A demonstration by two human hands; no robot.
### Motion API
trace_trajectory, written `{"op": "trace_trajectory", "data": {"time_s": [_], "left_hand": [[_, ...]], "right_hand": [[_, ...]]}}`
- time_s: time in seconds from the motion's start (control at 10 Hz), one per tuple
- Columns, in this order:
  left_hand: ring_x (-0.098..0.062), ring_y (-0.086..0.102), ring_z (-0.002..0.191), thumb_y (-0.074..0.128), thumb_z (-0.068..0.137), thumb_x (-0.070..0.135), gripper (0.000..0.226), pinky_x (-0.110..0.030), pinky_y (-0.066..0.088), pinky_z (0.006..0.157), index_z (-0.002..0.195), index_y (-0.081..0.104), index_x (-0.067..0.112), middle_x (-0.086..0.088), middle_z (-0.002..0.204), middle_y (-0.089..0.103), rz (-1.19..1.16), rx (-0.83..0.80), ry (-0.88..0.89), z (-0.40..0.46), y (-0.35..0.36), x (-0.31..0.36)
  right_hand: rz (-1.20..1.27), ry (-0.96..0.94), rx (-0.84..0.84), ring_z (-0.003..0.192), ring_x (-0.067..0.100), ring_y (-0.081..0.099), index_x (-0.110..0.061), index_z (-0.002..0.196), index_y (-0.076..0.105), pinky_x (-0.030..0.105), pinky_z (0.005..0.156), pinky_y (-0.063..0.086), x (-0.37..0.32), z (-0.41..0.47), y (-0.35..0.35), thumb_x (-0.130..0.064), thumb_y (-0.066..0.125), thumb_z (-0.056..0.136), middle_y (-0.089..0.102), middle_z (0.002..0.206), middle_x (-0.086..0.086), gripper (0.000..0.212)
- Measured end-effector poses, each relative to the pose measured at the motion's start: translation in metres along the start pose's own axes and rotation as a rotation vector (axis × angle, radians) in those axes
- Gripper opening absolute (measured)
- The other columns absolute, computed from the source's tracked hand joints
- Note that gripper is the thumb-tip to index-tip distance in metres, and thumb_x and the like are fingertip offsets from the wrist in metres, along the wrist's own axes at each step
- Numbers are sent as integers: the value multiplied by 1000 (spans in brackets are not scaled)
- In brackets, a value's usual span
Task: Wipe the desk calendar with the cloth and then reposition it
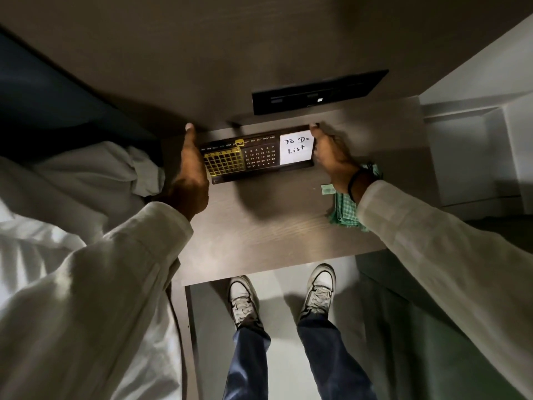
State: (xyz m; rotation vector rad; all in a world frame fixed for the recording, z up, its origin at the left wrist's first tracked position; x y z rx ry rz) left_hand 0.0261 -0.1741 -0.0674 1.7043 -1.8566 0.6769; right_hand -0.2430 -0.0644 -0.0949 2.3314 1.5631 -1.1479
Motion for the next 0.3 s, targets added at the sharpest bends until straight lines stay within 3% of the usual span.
{"op": "trace_trajectory", "data": {"time_s": [0.1, 0.2, 0.3], "left_hand": [[-8, 67, 104, 33, 103, 70, 74, -23, 50, 87, 159, 37, 21, 1, 136, 62, 303, 136, 82, -8, -15, 2], [-32, 23, 160, 31, 108, 57, 75, -43, 22, 131, 168, 14, 14, -12, 174, 18, 704, 136, 390, -33, -18, 21], [-32, -3, 164, 32, 110, 46, 75, -44, 5, 134, 167, 7, 4, -15, 176, -5, 1007, 88, 738, -79, -10, 49]], "right_hand": [[0, -70, 82, 104, 26, 70, -10, 110, 70, 43, 99, 56, 0, -7, -14, -48, 63, 89, 75, 109, 5, 44], [29, -167, 109, 82, 21, 65, -16, 101, 68, 35, 82, 55, -16, -37, -29, -23, 73, 89, 69, 90, 5, 14], [164, -314, 60, 62, 9, 66, -13, 85, 73, 22, 62, 57, -54, -91, -50, -9, 74, 88, 72, 75, 2, 5]]}}
Point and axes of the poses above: each hand's wrist, its own z-axis towards the middle knuckle, its own y-axis out of the palm, x = y × z, the point moved 8 cm from there along z, towards the middle knuckle
